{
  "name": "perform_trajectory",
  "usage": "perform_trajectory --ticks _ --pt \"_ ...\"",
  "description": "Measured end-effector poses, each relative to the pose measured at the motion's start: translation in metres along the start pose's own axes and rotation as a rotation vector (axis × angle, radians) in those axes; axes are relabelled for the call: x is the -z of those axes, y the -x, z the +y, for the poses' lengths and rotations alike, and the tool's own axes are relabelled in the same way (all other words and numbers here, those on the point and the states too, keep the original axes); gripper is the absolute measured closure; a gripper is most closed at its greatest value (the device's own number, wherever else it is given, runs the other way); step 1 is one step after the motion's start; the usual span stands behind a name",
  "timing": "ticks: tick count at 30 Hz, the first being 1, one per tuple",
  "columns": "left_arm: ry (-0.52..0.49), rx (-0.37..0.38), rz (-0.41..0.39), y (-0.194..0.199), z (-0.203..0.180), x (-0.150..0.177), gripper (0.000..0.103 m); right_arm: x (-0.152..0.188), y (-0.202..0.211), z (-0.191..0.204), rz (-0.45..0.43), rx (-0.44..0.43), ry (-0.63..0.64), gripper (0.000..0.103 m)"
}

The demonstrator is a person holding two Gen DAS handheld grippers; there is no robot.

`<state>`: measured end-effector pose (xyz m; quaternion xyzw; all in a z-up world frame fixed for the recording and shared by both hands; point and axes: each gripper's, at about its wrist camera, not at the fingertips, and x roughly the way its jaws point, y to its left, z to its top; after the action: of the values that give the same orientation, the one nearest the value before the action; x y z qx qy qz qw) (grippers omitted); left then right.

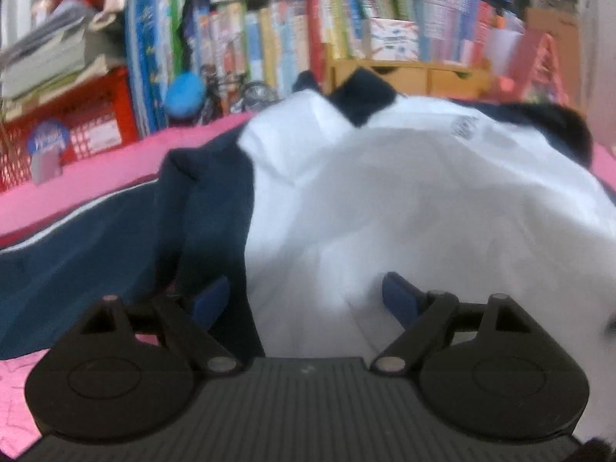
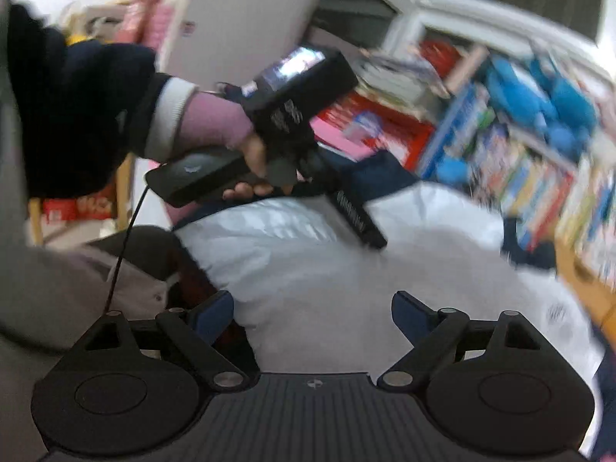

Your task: Fold clothes

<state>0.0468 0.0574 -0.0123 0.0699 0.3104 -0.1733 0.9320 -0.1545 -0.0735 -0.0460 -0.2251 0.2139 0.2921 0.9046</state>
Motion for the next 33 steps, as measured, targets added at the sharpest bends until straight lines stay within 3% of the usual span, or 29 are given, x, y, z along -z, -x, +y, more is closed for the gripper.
perform_trajectory --ticks 1,2,5,6,7,9,12,14,17,19,21,23,25,29,33 --pt "0.019 0.001 0.008 -0.004 0.003 -0.003 0.014 0.000 -0.003 0.004 0.009 -0.037 -0.004 0.031" --pt "0.025 -0.005 0.015 -0.007 0.004 -0.007 0.014 0.001 -0.006 0.008 0.018 -0.073 -0.007 0.033" --pt "0.017 -0.016 0.025 -0.016 0.006 -0.014 0.014 -0.002 -0.007 0.024 0.032 -0.237 0.030 0.026" --pt "0.019 -0.015 0.027 -0.017 0.006 -0.014 0.014 -0.005 -0.005 0.026 0.042 -0.320 0.032 0.028" --pt "0.018 -0.018 0.026 -0.017 0.006 -0.013 0.014 -0.007 -0.004 0.024 0.051 -0.385 0.023 0.042" --pt "0.032 -0.022 0.012 -0.010 0.012 -0.011 0.014 -0.010 -0.001 0.017 0.052 -0.457 -0.001 0.044" --pt "0.060 -0.027 -0.013 0.003 0.021 -0.006 0.020 -0.014 0.003 -0.013 0.009 -0.361 -0.072 0.031" --pt "0.182 0.002 -0.058 0.018 0.043 -0.005 0.020 -0.015 0.006 -0.041 -0.016 -0.236 -0.125 0.021" --pt "0.414 -0.035 -0.138 0.044 0.092 -0.001 0.019 -0.017 -0.001 -0.083 -0.019 -0.054 -0.221 0.019" --pt "0.540 -0.136 -0.188 0.059 0.127 0.005 0.018 -0.018 -0.008 -0.109 -0.018 0.056 -0.282 0.017" --pt "0.617 -0.290 -0.219 0.070 0.157 0.013 0.015 -0.016 -0.017 -0.127 -0.019 0.146 -0.311 0.015" --pt "0.679 -0.472 -0.226 0.078 0.184 0.021 0.013 -0.011 -0.027 -0.137 -0.019 0.223 -0.308 0.014" --pt "0.717 -0.605 -0.203 0.079 0.206 0.027 0.013 -0.004 -0.040 -0.144 -0.009 0.277 -0.301 0.014" --pt "0.766 -0.725 -0.181 0.072 0.232 0.031 0.013 0.006 -0.068 -0.145 0.029 0.261 -0.350 0.014" --pt "0.727 -0.828 -0.176 0.059 0.238 0.029 0.009 0.005 -0.081 -0.143 0.082 0.246 -0.369 0.012"
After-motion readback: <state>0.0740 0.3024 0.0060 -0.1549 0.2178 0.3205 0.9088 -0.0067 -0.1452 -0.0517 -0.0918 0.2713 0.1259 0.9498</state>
